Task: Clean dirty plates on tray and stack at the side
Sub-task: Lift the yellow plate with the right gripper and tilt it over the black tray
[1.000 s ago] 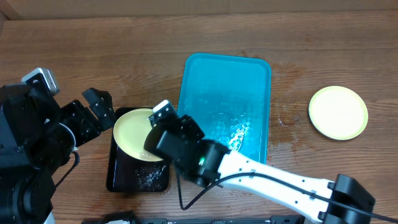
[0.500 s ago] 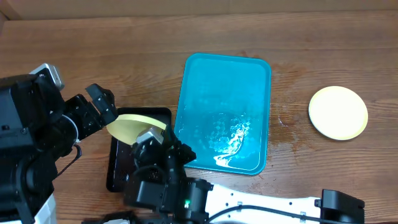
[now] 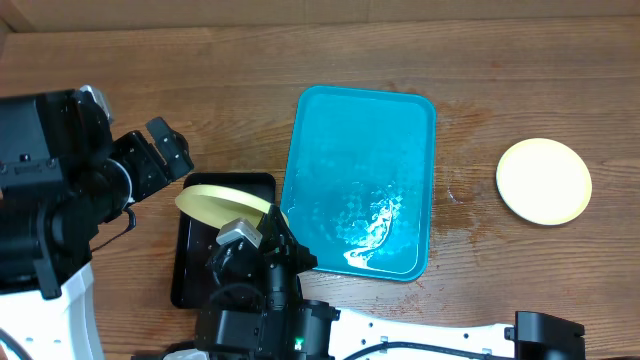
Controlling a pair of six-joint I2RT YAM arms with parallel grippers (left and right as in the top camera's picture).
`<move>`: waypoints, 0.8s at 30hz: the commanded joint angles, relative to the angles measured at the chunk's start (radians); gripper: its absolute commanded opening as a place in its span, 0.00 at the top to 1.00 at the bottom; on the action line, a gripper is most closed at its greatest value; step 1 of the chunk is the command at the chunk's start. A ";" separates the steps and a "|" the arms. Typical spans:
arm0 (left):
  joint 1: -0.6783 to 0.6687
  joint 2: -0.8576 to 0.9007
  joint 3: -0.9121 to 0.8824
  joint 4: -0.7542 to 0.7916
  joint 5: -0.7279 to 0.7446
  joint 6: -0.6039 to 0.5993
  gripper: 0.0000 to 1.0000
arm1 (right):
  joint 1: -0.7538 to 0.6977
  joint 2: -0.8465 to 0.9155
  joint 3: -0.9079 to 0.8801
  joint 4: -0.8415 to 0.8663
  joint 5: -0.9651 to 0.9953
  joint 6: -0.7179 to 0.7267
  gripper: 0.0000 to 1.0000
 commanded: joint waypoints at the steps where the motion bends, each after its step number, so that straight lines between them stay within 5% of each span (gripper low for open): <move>1: 0.008 0.027 0.013 -0.005 0.109 -0.029 0.00 | 0.006 -0.010 0.013 0.005 0.036 0.003 0.96; 8: 0.011 0.022 0.031 -0.047 0.135 0.024 0.00 | 0.006 -0.010 0.013 -0.001 0.037 -0.001 0.96; 15: 0.011 -0.123 0.076 -0.049 -0.143 0.034 0.00 | 0.006 -0.010 0.013 -0.014 0.037 0.000 0.96; 24: 0.011 -0.198 0.076 -0.051 -0.257 0.034 0.00 | 0.006 -0.010 0.013 -0.007 0.037 -0.001 0.96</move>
